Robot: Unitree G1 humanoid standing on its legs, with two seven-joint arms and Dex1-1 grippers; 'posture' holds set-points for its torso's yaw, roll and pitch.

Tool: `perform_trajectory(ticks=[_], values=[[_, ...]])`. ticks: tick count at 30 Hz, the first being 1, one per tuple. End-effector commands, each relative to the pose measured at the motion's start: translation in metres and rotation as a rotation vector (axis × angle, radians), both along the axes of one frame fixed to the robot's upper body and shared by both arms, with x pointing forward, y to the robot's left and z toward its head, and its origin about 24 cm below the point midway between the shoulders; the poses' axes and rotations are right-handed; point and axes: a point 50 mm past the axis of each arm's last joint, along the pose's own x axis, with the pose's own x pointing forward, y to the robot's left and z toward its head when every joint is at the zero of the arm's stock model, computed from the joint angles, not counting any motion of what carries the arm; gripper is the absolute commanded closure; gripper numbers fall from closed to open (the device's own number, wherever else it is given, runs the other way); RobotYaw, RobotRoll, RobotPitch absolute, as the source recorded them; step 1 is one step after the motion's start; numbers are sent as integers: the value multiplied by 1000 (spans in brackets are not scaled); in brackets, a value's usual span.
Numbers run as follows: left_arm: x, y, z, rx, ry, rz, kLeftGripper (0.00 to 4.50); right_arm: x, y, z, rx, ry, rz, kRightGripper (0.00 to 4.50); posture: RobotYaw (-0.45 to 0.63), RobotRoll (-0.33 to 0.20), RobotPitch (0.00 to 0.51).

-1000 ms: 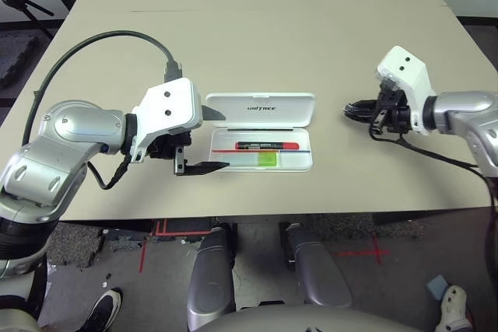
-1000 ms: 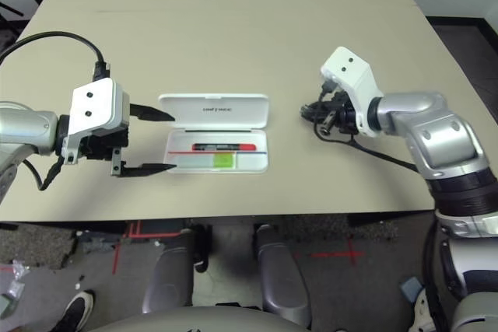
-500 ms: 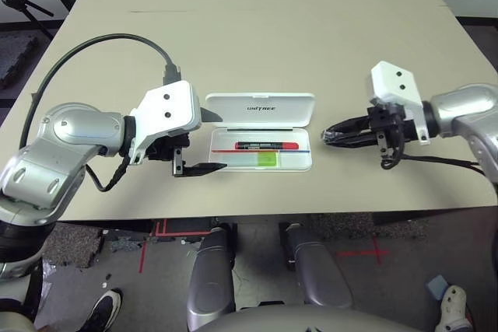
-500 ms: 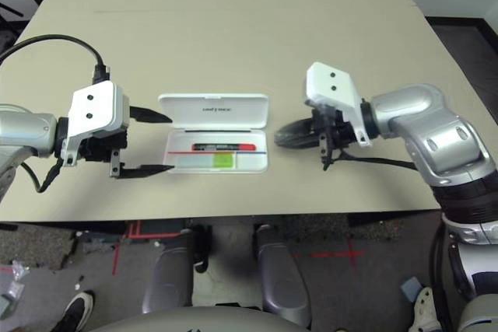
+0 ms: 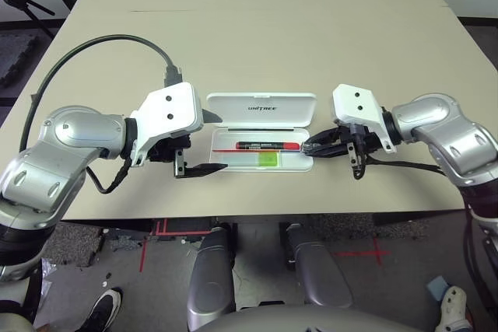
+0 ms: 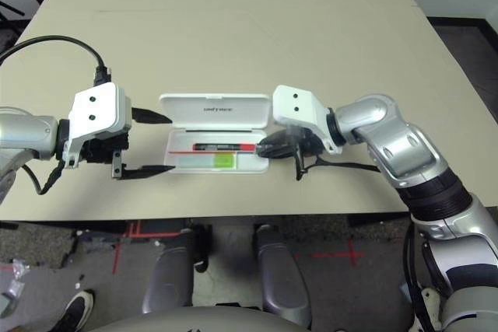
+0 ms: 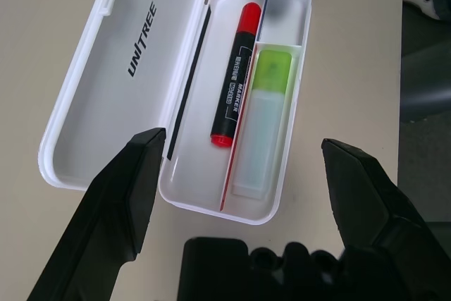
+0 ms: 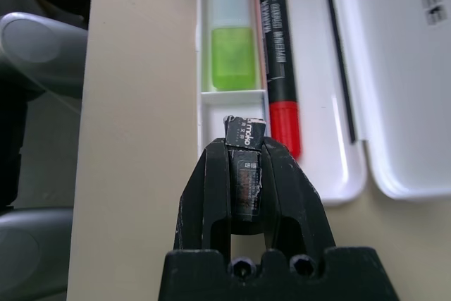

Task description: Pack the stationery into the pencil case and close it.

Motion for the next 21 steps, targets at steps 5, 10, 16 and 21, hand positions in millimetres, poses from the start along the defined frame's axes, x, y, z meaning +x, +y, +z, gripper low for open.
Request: perform_trajectory(ticks=[5,10,16,21], values=[[-4,-3,-4,20,7,-9,0,3,8,-13,-1,-1,1,4170,80,0,231],[-4,-4,-5,19,5,-7,0,3,11,-12,9,-6,-2,3820,78,0,224],[-3,-2,-7,22,5,-1,0,6,4,0,45,-7,-20,1652,74,0,219],[-2,3,-10,26,14,19,0,3,-20,23,107,43,-66,22,77,0,216]])
